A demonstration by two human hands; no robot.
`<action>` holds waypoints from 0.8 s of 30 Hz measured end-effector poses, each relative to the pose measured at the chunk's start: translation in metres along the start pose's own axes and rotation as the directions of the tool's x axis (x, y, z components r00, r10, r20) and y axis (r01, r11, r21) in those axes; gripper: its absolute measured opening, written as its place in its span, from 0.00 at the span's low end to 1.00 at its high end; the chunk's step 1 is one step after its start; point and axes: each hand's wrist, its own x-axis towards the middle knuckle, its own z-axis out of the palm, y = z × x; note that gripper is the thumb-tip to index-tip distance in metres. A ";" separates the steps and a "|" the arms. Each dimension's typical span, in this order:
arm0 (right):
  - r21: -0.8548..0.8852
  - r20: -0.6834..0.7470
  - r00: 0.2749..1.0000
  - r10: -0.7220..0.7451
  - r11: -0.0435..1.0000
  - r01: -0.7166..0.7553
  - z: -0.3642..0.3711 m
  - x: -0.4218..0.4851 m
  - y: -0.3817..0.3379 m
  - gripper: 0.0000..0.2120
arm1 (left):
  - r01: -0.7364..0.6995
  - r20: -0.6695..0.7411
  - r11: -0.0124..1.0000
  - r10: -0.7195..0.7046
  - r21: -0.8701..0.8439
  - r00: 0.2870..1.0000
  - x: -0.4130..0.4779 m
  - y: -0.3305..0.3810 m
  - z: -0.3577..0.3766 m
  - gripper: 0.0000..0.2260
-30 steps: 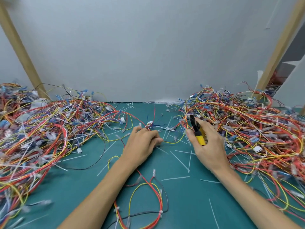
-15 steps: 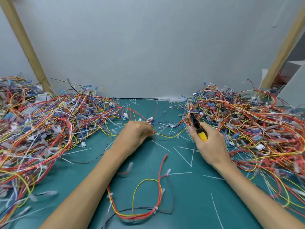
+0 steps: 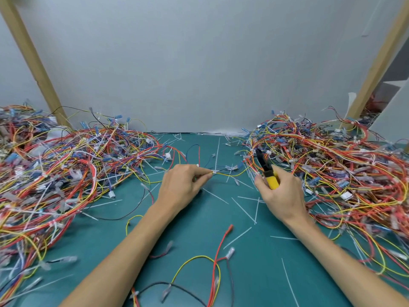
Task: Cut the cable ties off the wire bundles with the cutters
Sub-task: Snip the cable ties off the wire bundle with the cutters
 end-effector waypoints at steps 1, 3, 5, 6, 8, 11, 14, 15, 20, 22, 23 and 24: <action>-0.023 -0.001 1.000 0.018 1.000 -0.018 0.001 0.000 0.002 0.16 | 0.009 0.005 1.000 -0.009 0.015 1.000 -0.001 0.000 0.002 0.09; -0.088 0.003 0.999 0.034 0.996 -0.034 0.002 0.001 0.003 0.15 | -0.020 0.018 0.998 0.019 0.067 1.000 -0.002 -0.002 0.004 0.10; -0.168 0.016 0.999 0.027 0.986 -0.024 0.003 0.002 0.002 0.16 | -0.079 0.039 0.992 0.075 0.103 0.996 -0.004 -0.004 0.005 0.11; -0.191 0.027 0.999 0.028 0.981 -0.023 0.004 0.002 0.002 0.17 | -0.099 0.051 0.990 0.094 0.100 0.994 -0.004 -0.004 0.004 0.11; -0.205 0.053 0.998 0.040 0.978 -0.029 0.005 0.002 0.003 0.17 | -0.092 0.054 0.995 0.090 0.034 0.994 -0.005 -0.005 0.002 0.10; -0.209 0.072 0.997 0.038 0.978 -0.022 0.007 0.002 0.004 0.16 | -0.029 0.013 0.995 0.031 -0.100 0.999 -0.004 -0.005 -0.001 0.08; -0.189 0.067 0.997 0.024 0.982 -0.011 0.006 0.001 0.002 0.18 | -0.006 -0.013 0.993 0.004 -0.115 1.000 -0.003 -0.006 -0.002 0.08; -0.180 0.065 0.998 0.018 0.984 -0.006 0.006 0.000 0.002 0.19 | -0.004 -0.017 0.995 0.003 -0.098 1.000 -0.004 -0.005 -0.001 0.08; -0.168 0.080 0.997 0.010 0.986 0.004 0.007 -0.001 0.001 0.26 | -0.032 0.023 0.999 0.032 0.028 0.999 -0.004 -0.007 0.001 0.11; -0.157 0.080 0.996 0.024 0.987 -0.011 0.007 -0.001 0.002 0.30 | -0.067 0.051 0.988 0.060 0.136 0.997 -0.005 -0.006 0.004 0.12; -0.152 0.078 0.997 0.021 0.988 -0.009 0.007 -0.001 0.003 0.31 | -0.081 0.062 0.983 0.071 0.168 0.996 -0.005 -0.006 0.006 0.12; -0.148 0.077 0.997 0.011 0.989 0.001 0.007 -0.001 0.003 0.32 | -0.093 0.072 0.978 0.081 0.187 0.994 -0.005 -0.006 0.007 0.12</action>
